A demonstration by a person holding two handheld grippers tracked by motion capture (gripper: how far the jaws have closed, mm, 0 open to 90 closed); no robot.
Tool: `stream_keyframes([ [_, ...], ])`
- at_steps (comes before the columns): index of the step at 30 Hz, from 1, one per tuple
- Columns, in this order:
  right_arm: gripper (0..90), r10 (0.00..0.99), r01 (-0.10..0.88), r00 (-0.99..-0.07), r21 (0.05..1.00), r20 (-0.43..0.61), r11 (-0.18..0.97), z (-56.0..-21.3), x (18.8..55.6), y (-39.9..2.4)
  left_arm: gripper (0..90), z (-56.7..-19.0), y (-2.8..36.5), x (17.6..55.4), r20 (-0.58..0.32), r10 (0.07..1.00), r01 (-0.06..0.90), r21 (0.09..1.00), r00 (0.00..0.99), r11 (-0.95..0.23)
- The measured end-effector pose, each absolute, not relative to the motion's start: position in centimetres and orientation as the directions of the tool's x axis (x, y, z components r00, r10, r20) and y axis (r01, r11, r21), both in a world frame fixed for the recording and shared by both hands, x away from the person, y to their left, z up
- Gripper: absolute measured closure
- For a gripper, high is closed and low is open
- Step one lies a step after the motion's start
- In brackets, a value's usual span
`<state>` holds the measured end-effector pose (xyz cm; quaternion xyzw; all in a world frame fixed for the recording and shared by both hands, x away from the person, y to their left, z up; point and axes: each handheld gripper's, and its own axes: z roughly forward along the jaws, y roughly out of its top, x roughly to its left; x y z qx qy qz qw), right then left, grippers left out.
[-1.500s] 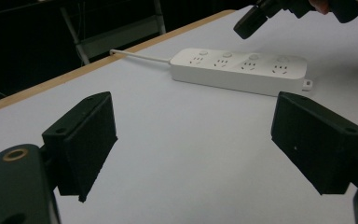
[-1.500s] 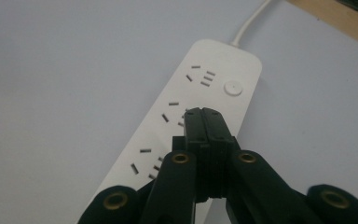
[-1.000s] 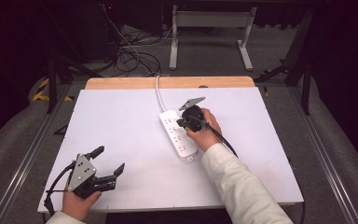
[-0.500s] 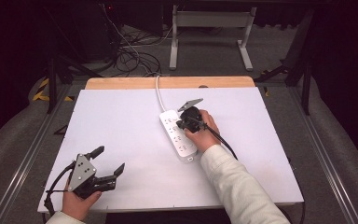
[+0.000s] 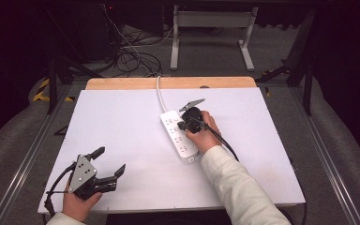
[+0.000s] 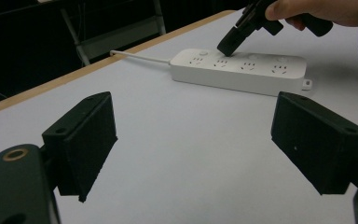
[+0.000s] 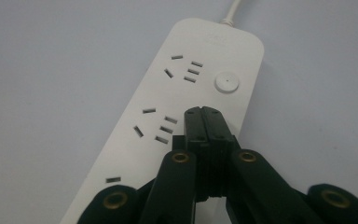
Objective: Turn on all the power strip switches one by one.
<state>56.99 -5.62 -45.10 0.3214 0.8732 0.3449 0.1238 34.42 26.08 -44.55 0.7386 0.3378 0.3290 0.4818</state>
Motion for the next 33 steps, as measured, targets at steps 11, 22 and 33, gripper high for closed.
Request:
stream_keyframes([
  [11, 90.0, 0.675, 0.513, -0.737, 0.673, 0.027, 0.533, -45.12, 56.93, -5.58, 14.5, -44.55, 26.00, 34.41, 0.164, 0.815, 0.179, 0.934, 0.555, -0.310],
  [22, 90.0, 0.682, 0.517, -0.731, 0.673, 0.025, 0.529, -45.23, 56.85, -5.52, 14.4, -44.56, 26.02, 34.42, 0.165, 0.815, 0.180, 0.933, 0.556, -0.312],
  [33, 90.0, 0.688, 0.525, -0.725, 0.671, 0.030, 0.523, -45.23, 56.89, -5.49, 14.5, -44.59, 25.96, 34.43, 0.162, 0.816, 0.185, 0.932, 0.555, -0.311],
])
